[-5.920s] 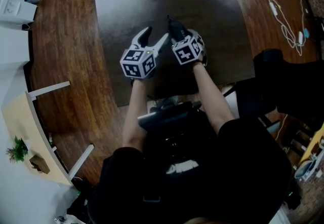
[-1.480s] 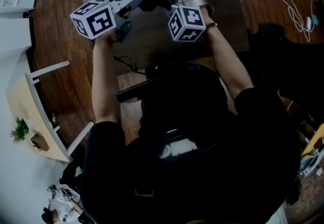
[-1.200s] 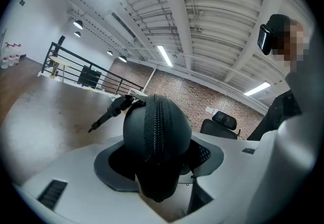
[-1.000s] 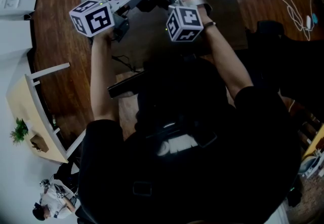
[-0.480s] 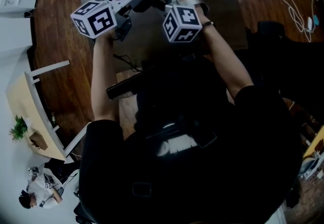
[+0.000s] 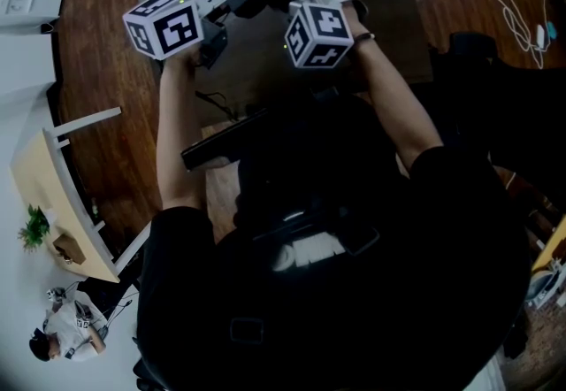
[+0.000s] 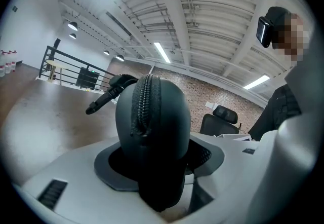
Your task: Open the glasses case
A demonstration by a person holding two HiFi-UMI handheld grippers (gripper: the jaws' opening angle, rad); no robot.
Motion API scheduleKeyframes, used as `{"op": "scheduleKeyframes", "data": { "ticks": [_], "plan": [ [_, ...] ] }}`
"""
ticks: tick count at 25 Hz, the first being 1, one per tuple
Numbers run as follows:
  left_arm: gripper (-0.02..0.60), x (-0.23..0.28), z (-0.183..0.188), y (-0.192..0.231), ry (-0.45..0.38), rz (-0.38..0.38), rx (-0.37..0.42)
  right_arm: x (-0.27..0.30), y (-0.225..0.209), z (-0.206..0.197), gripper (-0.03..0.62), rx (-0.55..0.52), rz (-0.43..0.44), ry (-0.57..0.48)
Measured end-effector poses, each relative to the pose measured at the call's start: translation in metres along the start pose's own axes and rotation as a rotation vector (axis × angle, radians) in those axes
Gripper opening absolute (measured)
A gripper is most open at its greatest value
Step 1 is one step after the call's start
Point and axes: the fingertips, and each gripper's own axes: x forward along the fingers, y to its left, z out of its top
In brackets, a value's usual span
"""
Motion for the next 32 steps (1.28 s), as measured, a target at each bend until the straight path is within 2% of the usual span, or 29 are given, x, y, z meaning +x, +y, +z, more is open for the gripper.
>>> {"op": "scheduleKeyframes", "data": {
  "ticks": [19,32],
  "plan": [
    [0.256,-0.001,-0.021,-0.004,0.082,0.003,0.031,-0.004,-0.002,0.001,0.009,-0.013,-0.026,0.013],
    [0.256,0.001,-0.027,-0.002,0.098,-0.005,0.025,-0.004,-0.006,0.001,0.009,-0.011,-0.032,0.014]
  ]
}}
